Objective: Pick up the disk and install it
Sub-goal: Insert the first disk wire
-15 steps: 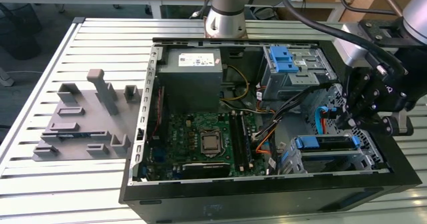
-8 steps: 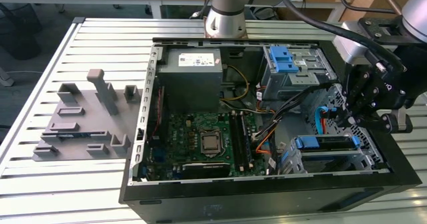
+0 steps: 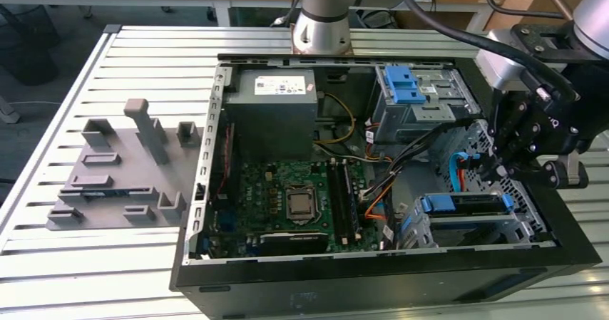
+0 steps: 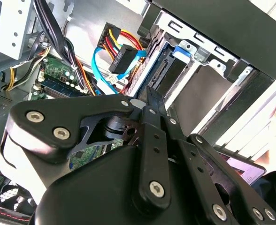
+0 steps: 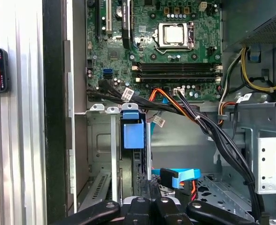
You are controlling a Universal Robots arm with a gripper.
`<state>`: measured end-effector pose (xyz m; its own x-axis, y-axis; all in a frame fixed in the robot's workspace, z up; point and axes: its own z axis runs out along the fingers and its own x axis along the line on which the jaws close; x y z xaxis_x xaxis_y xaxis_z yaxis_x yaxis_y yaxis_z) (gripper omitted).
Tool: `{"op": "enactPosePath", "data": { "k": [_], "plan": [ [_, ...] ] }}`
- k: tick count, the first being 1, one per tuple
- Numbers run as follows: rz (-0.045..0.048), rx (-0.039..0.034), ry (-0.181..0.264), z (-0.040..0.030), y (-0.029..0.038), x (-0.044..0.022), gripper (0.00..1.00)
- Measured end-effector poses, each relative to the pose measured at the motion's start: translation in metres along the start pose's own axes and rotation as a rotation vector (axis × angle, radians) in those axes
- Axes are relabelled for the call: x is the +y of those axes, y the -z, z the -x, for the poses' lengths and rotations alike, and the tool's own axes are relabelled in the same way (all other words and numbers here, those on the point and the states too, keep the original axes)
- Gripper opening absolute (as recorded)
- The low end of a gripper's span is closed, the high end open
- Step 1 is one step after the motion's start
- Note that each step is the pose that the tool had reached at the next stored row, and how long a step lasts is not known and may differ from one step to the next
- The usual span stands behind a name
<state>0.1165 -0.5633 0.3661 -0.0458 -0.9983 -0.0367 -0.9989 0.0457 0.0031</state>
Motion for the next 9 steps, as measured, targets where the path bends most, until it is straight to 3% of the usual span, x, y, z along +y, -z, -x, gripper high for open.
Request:
{"op": "enactPosePath", "data": {
  "k": [9],
  "plan": [
    [0.0000, 0.0000, 0.000, 0.0024, -0.0001, -0.0022, 0.11]
  ]
}}
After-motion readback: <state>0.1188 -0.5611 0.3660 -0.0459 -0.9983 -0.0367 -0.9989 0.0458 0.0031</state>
